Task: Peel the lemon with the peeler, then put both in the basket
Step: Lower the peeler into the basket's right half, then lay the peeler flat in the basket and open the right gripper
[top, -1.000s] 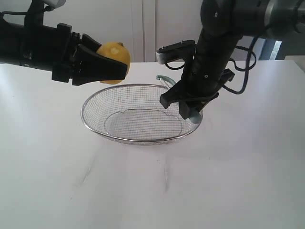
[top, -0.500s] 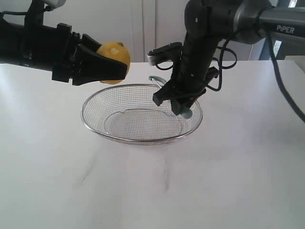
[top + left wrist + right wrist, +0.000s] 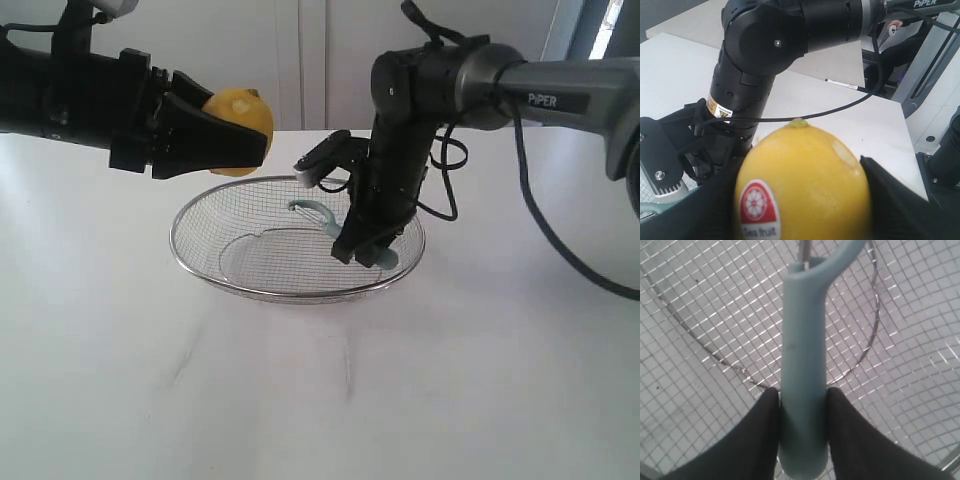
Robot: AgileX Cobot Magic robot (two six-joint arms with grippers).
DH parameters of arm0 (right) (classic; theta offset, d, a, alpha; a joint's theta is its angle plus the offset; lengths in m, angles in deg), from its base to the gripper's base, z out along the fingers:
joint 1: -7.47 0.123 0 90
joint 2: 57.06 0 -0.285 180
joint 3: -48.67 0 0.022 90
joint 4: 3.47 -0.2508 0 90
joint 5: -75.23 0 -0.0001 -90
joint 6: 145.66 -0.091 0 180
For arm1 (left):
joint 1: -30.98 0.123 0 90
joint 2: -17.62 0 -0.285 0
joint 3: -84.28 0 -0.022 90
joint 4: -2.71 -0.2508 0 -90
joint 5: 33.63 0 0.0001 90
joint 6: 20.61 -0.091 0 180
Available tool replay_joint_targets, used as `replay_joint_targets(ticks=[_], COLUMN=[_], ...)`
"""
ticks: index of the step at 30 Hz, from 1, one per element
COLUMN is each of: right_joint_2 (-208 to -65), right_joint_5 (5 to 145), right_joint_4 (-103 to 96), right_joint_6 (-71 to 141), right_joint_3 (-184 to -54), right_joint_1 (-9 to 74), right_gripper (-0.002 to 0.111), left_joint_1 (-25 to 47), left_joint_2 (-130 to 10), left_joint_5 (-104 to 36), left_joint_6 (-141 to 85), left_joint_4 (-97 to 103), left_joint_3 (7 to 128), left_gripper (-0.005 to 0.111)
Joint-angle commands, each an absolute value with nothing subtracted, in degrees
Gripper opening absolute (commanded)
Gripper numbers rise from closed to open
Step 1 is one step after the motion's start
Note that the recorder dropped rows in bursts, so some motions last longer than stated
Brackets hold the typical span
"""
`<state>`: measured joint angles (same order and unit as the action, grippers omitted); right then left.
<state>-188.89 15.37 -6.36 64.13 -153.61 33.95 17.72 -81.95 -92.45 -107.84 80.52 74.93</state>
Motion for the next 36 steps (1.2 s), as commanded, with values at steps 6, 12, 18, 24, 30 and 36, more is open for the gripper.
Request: replay_joint_targets(ticks=[6, 12, 18, 24, 30, 36], right_joint_2=[-190.38, -190.38, -191.28, -194.41, -196.92, -197.42], right_joint_5=[19.5, 20.1, 17.67, 11.54, 10.99, 11.14], right_joint_4=[-6.6, -6.6, -6.6, -6.7, -6.7, -6.7], right_joint_6=[66.52, 67.55, 64.39, 59.49, 59.32, 65.7], right_joint_3=[-153.97, -154.17, -156.6, -163.37, -165.31, -165.31], right_joint_1=[33.65, 33.65, 33.65, 33.65, 33.65, 33.65], right_gripper=[0.0, 0.0, 0.0, 0.0, 0.0, 0.0], left_joint_1=[17.54, 17.54, 17.54, 17.54, 17.54, 17.54], left_joint_2=[-81.56, -81.56, -81.56, -81.56, -81.56, -81.56], left_joint_5=[-93.15, -93.15, -93.15, -93.15, -93.15, -93.15], left_joint_6=[-107.73, -107.83, -107.83, -107.83, -107.83, -107.83], left_joint_4=[81.87, 81.87, 81.87, 81.87, 81.87, 81.87], left_joint_3=[75.03, 75.03, 75.03, 75.03, 75.03, 75.03], left_gripper=[0.0, 0.0, 0.0, 0.0, 0.0, 0.0])
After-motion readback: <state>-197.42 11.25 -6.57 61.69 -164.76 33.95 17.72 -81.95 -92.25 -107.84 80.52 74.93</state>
